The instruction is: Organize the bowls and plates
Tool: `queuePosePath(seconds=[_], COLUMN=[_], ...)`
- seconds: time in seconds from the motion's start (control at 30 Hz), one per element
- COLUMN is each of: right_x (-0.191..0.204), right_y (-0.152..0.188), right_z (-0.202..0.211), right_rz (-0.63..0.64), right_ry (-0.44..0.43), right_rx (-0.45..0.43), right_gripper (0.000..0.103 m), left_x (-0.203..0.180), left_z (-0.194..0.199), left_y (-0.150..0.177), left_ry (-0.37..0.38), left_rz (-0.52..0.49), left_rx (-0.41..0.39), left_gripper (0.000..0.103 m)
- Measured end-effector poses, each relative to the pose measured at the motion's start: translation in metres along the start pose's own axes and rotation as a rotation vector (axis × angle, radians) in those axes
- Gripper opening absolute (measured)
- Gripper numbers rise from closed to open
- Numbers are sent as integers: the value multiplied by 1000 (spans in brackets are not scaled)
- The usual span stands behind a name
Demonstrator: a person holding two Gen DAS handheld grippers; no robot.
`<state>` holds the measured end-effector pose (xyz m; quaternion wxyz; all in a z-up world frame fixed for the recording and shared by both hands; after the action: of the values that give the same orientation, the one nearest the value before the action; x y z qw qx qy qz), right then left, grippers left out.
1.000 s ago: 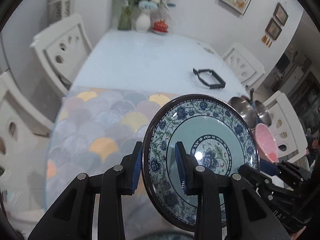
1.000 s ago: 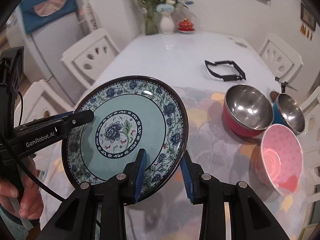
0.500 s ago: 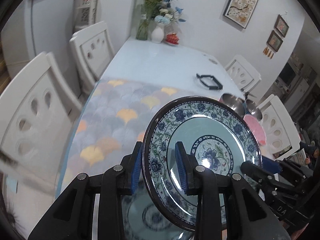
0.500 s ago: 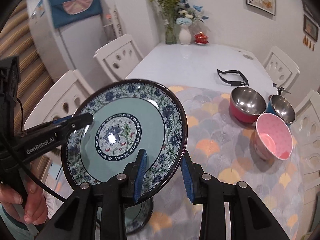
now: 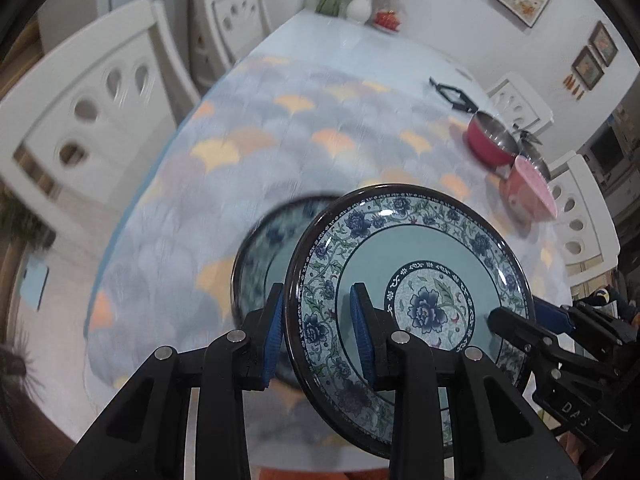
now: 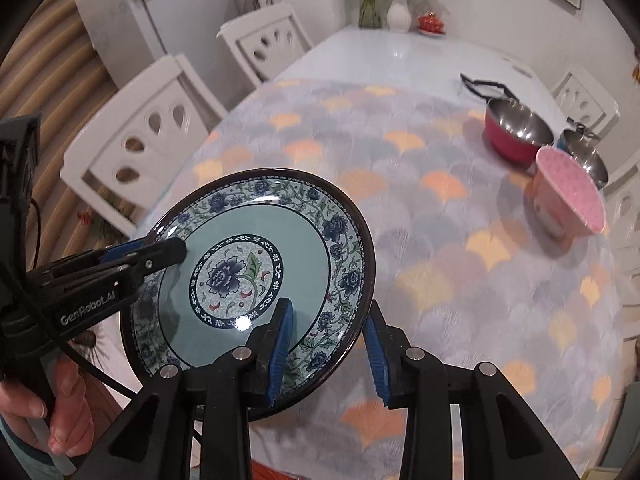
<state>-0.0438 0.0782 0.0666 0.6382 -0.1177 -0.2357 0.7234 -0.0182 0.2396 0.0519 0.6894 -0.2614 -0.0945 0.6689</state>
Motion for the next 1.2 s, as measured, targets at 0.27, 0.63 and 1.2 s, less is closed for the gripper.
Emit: queuePosePath(seconds=[0.27, 0.63, 1.2], right_x=[15, 10, 14], right_y=[21, 23, 1], right_z=[-24, -58, -83], right_rz=[25, -57, -51], right_ry=[-26, 27, 60], right_rx=[86, 174, 208], right_gripper=[35, 35, 35], left_x=[25, 30, 48], left_z=[-9, -30, -35], left_y=[27, 21, -15], left_ry=[-5, 28, 14], left_rz=[81, 105, 147], left_rx=[32, 47, -2], left_gripper=[29, 28, 28])
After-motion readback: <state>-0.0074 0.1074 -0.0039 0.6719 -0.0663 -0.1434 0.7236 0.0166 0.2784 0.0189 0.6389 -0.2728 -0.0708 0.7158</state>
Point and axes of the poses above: each gripper's, at about its wrist camera, not at the fingertips, and z roughly against the way its jaws point, x to its left, y to its underside, the point moved 4 cm from there along -z, roughly the way its jaws point, and after that the axes turned 3 degrees about -x, right-handed, at the moved point
